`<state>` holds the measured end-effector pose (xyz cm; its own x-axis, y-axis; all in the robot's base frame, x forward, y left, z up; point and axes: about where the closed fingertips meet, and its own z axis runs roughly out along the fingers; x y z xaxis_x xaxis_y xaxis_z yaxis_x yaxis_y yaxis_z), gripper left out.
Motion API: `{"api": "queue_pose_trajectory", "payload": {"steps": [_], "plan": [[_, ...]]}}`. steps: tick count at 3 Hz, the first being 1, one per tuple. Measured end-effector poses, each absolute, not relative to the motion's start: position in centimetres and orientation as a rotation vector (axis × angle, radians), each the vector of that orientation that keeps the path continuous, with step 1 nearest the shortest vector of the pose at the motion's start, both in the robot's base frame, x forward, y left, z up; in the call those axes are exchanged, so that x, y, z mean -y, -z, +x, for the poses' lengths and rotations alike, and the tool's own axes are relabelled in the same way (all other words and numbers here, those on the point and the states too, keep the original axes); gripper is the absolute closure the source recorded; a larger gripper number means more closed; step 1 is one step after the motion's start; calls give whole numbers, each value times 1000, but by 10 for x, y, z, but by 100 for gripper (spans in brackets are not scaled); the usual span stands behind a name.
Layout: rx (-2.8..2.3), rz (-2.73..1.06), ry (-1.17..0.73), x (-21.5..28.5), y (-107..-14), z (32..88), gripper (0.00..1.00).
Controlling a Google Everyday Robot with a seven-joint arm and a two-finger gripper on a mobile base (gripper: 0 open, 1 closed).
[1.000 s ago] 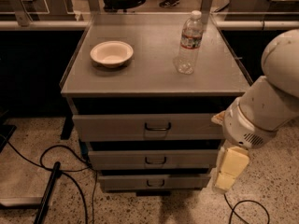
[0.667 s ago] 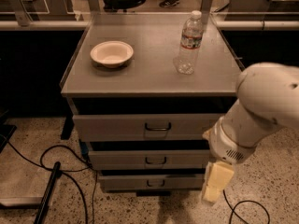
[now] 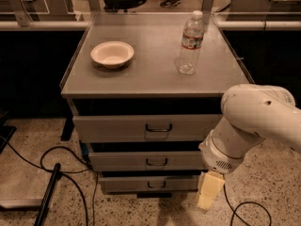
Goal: Open middle drawer
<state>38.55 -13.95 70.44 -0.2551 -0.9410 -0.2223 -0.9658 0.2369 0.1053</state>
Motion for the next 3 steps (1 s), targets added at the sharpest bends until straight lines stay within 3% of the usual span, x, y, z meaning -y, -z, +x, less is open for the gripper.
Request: {"api": "queue_pose_trajectory", "payload": {"steps": [1,2,3], "plan": [[-2349,-1857,-393,119,-674,386,0],[-2273,-1920,-474,56,-598,409,0],[-2264,-1928,-476,53,-593,407,0]]}}
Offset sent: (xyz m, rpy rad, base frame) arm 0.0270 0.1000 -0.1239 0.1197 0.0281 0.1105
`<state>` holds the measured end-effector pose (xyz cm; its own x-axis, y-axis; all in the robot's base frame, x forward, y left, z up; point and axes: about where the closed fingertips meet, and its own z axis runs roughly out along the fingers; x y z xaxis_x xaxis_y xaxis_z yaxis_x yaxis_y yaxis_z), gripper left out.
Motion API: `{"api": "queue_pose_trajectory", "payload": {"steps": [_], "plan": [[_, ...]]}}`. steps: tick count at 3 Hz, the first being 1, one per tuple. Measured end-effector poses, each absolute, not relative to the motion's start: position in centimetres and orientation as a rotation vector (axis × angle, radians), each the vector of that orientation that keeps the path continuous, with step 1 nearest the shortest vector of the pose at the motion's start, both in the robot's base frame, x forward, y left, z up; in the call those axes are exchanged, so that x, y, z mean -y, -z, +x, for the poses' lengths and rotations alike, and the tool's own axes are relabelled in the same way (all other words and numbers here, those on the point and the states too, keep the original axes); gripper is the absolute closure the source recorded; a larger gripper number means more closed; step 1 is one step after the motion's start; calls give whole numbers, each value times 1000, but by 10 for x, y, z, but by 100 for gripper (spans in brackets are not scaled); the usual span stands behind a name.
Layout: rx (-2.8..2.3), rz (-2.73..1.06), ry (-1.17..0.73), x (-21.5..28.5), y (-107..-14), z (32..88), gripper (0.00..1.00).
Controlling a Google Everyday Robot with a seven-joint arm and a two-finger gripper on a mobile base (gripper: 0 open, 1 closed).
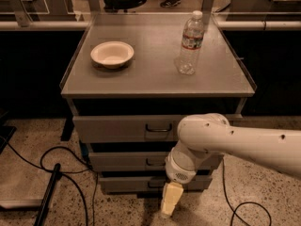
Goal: Open middle drawer
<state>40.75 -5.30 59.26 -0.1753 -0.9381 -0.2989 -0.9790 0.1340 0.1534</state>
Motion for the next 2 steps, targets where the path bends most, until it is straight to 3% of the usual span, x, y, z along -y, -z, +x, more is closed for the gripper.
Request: {"api": "queue_pose_trajectory", "payload": {"steps": [2], "plan": [[-2206,-2013,-467,14,-513,447,0]]}}
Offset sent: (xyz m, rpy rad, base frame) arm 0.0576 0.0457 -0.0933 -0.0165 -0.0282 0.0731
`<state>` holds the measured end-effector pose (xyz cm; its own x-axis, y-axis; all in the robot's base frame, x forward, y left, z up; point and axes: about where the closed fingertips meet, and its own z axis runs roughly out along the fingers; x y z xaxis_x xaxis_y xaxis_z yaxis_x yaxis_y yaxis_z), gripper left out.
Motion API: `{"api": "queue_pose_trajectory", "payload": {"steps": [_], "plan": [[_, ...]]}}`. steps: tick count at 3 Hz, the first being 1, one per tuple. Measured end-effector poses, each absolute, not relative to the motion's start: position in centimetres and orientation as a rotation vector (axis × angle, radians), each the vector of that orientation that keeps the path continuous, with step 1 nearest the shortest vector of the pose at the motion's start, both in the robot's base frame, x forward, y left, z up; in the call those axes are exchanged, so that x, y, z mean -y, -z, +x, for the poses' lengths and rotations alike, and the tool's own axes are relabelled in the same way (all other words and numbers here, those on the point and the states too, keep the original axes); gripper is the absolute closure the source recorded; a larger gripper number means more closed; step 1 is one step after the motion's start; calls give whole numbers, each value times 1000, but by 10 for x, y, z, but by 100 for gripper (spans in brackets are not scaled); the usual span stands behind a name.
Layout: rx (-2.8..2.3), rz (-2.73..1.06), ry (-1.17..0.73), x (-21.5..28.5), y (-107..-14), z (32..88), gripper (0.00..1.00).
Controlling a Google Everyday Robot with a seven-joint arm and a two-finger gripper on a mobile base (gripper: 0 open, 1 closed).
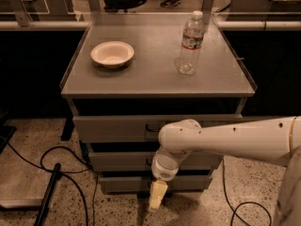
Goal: Open middle drawer
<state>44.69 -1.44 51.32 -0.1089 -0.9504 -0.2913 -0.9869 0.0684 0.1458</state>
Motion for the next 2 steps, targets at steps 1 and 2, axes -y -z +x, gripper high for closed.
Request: {"api": "queue_pose_trajectory", "payload": {"steps": [1,2], "plan": [[-2206,-2013,-467,14,-513,447,0],[-2230,-1964,-504,6,-488,450,0]]}}
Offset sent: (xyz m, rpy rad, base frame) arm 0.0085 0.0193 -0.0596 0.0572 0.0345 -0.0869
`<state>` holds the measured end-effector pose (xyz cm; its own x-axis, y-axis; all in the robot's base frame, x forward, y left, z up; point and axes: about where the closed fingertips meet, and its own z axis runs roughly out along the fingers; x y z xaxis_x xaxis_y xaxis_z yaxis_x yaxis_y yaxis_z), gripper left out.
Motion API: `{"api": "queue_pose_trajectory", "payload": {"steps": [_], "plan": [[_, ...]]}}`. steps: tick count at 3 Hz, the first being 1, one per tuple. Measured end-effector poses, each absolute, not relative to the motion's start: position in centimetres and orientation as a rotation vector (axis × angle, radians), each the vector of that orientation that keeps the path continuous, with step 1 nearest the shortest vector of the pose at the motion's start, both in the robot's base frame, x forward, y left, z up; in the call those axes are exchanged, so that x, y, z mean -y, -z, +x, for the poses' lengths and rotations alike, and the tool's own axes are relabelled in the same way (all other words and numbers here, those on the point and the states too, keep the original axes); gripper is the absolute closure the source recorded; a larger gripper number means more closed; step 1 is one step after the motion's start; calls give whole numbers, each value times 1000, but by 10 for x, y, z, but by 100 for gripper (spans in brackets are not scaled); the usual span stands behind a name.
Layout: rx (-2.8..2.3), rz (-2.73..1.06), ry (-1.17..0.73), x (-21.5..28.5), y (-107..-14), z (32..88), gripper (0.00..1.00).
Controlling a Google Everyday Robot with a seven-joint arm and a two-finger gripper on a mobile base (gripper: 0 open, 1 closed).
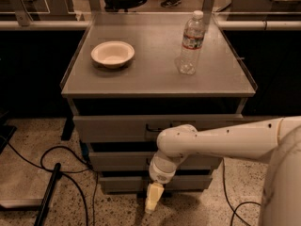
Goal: Open middle drawer
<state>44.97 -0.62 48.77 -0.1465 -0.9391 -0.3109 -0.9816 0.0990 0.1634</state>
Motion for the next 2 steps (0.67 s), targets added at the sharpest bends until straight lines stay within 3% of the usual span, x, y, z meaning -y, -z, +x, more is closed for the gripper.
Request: {"api": "queue_pose_trajectory", "payload": {"steps": [2], "plan": [[-2274,-1883,-505,-3,-447,471,0]]}}
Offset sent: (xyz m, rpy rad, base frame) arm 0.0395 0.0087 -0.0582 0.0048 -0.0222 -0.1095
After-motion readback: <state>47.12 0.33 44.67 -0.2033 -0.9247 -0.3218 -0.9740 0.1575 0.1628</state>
